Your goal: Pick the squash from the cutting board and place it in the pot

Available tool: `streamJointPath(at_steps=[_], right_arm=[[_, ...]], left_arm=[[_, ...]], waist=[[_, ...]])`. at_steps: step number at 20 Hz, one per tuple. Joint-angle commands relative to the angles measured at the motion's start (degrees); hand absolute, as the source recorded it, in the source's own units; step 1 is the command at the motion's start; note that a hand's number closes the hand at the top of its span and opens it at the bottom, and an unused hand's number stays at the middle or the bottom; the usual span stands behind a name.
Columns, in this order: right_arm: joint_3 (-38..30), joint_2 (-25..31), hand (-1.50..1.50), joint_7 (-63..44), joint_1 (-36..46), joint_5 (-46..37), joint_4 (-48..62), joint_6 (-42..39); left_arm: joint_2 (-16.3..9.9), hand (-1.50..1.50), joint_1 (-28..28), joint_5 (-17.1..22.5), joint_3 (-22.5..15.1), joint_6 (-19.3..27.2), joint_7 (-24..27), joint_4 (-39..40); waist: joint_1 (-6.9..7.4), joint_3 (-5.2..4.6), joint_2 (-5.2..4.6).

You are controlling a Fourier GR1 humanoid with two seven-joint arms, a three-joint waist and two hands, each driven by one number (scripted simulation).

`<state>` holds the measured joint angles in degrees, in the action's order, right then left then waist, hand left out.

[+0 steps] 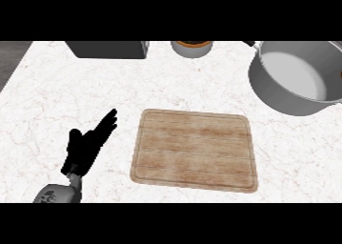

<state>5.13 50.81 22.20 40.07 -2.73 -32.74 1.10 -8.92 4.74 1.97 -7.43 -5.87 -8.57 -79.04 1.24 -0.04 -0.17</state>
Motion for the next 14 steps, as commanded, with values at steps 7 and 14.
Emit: streamJointPath(at_steps=[7, 14], right_arm=[[8.65, -6.07, 1.50, -8.29, 14.19, -15.25, 9.91, 2.80], [17.93, -9.74, 1.50, -16.31, 17.77, -28.37, 16.61, 8.12]], left_arm=[[-0.13, 0.00, 2.67, 0.79, 0.76, -2.42, -0.61, 1.14], [0.09, 0.00, 0.99, -0.11, -0.25, -2.63, 0.15, 0.44]], waist=[[1.65, 0.10, -0.68], [2.74, 0.13, -0.98]])
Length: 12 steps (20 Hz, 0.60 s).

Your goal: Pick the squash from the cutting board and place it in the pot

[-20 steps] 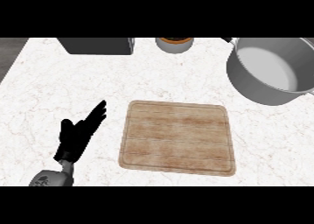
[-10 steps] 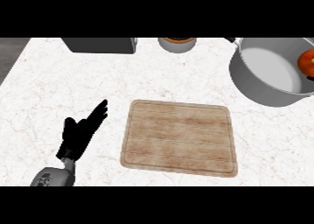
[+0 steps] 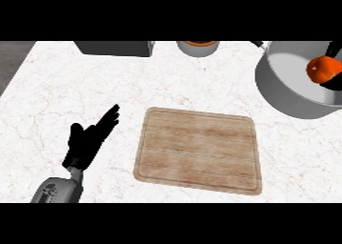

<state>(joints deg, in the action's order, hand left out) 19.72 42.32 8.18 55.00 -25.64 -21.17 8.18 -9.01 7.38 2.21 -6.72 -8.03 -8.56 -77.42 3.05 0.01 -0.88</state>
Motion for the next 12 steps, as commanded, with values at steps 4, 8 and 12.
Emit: streamJointPath(at_steps=[4, 8, 12], right_arm=[[5.06, -8.13, 1.50, -11.36, 4.57, -5.72, 9.97, -10.73], [4.52, -10.38, -1.50, -17.07, 7.83, -6.03, 15.28, -16.02], [-0.08, -11.36, -1.50, -10.79, 8.14, -2.41, 15.11, -11.90]], left_arm=[[0.70, 0.00, -0.03, -0.40, -0.22, -0.50, 2.26, 2.03], [1.29, 0.00, 1.06, -1.39, -0.73, 0.20, 1.36, 2.89], [0.16, 0.00, 1.84, 0.23, 1.32, -0.96, 1.32, 2.56]], waist=[[0.71, -0.02, -0.37], [0.85, 0.05, -0.57], [0.30, 0.15, -0.53]])
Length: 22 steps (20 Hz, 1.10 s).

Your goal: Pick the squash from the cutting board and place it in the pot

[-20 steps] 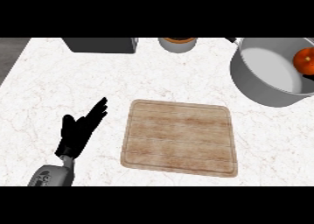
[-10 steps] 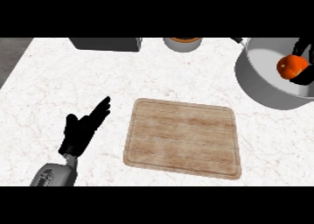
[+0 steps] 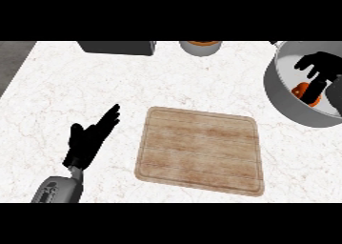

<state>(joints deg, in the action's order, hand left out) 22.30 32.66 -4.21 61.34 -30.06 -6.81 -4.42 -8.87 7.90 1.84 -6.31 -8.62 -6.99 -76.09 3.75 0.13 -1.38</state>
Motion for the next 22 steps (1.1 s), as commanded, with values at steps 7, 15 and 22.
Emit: streamJointPath(at_steps=[7, 15, 22], right_arm=[[-18.90, -1.95, -1.50, 11.29, 1.99, 17.57, -5.17, 12.77], [-32.06, 4.12, -1.50, 17.78, -0.78, 28.61, -5.62, 20.41], [-39.66, 9.67, -1.50, 26.01, -5.07, 34.92, -4.94, 15.70]], left_arm=[[0.41, 0.00, 0.20, 0.17, 0.69, 0.59, -0.27, -0.05], [0.49, 0.00, -0.81, -0.77, 0.46, 0.97, 0.51, 0.19], [2.37, 0.00, -1.69, -1.03, -0.79, 2.10, -2.25, -2.81]], waist=[[-1.40, 0.20, 0.27], [-2.28, 0.03, 0.49], [-1.85, 0.06, 0.50]])
